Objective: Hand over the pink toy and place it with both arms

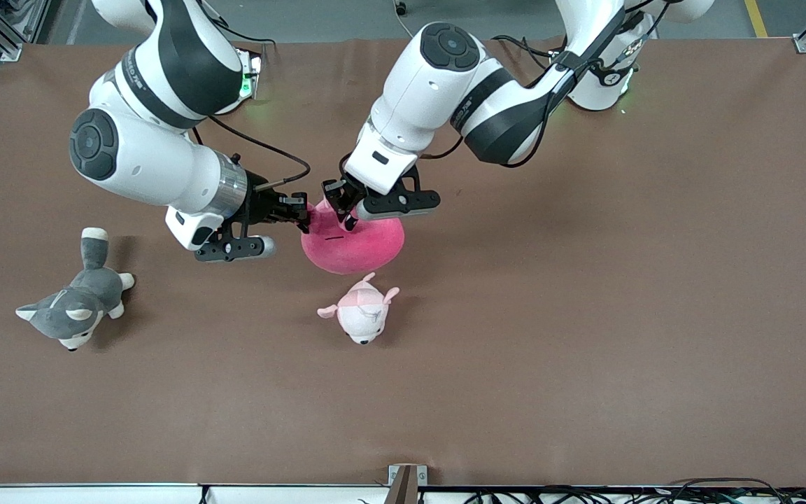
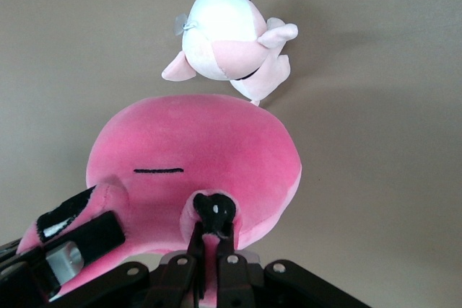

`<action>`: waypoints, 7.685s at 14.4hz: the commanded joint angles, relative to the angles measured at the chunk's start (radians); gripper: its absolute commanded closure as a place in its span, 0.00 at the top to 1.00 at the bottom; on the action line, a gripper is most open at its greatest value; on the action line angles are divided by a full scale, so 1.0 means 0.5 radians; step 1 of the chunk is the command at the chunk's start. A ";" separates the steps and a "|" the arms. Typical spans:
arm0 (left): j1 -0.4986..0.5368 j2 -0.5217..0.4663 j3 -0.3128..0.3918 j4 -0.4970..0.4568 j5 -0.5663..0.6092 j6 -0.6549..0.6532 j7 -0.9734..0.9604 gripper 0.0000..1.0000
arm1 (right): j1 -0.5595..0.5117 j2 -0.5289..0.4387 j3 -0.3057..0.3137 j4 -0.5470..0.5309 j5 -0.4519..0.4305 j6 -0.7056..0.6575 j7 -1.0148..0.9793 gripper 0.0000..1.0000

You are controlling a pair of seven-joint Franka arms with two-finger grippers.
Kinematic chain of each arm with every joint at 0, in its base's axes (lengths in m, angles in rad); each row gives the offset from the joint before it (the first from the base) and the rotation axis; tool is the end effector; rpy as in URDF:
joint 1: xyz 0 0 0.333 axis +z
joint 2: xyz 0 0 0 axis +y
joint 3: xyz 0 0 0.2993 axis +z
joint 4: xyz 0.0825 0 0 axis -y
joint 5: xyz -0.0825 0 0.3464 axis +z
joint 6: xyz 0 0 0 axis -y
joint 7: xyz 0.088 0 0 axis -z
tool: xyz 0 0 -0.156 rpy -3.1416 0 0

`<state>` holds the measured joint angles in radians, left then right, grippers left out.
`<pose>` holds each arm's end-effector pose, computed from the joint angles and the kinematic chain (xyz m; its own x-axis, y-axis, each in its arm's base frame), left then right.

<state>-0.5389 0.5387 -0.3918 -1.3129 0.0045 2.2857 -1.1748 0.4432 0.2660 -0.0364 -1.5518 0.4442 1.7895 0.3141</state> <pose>0.4781 -0.5414 0.4486 0.9432 0.3321 -0.0059 0.2936 -0.8251 0.4827 0.5285 0.2921 0.4490 0.9849 0.0235 -0.1714 -0.0429 -0.9267 -0.3734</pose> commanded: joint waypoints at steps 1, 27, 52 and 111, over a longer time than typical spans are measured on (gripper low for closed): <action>-0.018 -0.022 0.017 0.021 0.049 0.000 -0.041 0.71 | 0.009 0.005 -0.010 0.036 -0.039 -0.029 0.041 0.05; 1.516 -0.923 0.001 -0.328 0.019 -1.479 2.211 1.00 | -0.785 0.416 -0.016 0.293 -0.321 -0.260 -1.073 0.01; 1.636 -1.105 0.020 -0.491 -0.049 -1.335 2.202 1.00 | -0.828 0.588 -0.016 0.302 -0.033 -0.259 -1.079 0.03; 1.093 -1.102 0.633 -0.485 -0.086 -1.338 2.215 1.00 | -0.816 -0.695 -0.133 -0.369 -0.910 -0.161 -0.733 1.00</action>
<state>-0.0046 -0.0022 -0.0830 -1.5560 -0.0190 1.6159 -0.0798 0.0351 -0.0520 -0.1055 -1.7061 0.0135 1.6966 -0.0690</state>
